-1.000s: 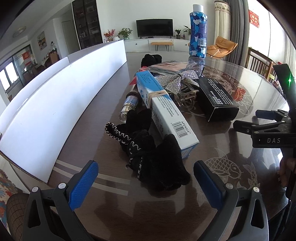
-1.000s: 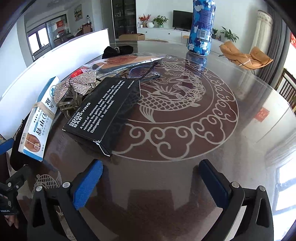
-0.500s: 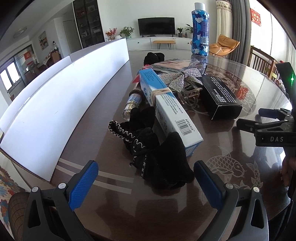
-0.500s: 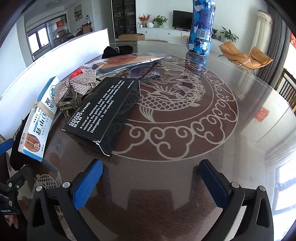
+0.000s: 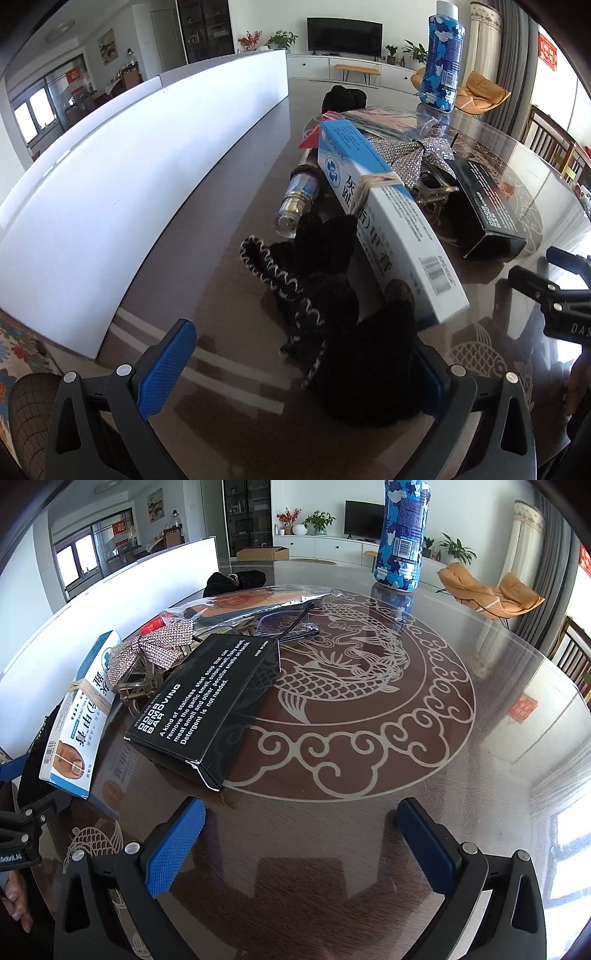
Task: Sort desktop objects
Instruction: 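Swing the right tool around the pile while the left tool advances toward the black gloves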
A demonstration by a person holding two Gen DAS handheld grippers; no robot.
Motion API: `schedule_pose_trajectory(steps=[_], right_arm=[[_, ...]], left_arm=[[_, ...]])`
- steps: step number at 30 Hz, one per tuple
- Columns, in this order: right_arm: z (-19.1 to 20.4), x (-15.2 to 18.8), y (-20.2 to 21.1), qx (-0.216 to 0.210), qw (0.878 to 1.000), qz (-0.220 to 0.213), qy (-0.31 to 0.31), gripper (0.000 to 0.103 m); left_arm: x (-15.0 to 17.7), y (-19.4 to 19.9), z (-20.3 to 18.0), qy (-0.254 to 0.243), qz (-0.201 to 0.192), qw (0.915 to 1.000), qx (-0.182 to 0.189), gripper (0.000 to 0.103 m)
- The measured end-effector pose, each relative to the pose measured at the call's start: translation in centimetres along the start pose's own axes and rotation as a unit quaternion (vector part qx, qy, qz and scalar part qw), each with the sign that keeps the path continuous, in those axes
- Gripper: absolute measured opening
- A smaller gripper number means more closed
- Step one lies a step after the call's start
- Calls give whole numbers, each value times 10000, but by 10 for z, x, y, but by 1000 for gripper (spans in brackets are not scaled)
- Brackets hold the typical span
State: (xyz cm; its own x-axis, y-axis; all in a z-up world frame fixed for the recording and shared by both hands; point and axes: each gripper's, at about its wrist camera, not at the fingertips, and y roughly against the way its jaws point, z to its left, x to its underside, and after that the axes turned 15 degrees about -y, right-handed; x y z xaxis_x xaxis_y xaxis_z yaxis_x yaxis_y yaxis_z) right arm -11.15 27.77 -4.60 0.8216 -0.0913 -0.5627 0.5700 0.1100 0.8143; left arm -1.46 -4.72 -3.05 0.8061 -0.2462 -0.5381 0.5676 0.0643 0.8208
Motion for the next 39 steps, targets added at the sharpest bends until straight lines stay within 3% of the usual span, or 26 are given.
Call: schedule_pose_trajectory(steps=[5,10,17,22,28,31,39], right_arm=[[-1,0,1,-27,10000,-18,-50,103],[-19,4,10,-111,9987,-102,-484,103],[-31,17,22,-24,9981,-141,-606,103],[-27,19,20,140,9986,-120,-497,103],[-25,22,21,277,9988,-96,-392,103],[-25,21,21,277,9988,-96,-392,103],[-25,21,21,276,9988,-96,-392,103]], left_arm=[[-41,-24,-10,-171,92,9998,102,103],[-77,-41,-30,-474,108,9988,-12,103],[-116,-56,-71,-1288,-107,9916,76,103],[-83,-37,-62,-1367,-265,9900,217,103],[-50,-36,-8,-645,-122,9956,675,103],[-45,-37,7,-397,-166,9968,670,103],[-44,-38,3,-474,-156,9971,581,103]])
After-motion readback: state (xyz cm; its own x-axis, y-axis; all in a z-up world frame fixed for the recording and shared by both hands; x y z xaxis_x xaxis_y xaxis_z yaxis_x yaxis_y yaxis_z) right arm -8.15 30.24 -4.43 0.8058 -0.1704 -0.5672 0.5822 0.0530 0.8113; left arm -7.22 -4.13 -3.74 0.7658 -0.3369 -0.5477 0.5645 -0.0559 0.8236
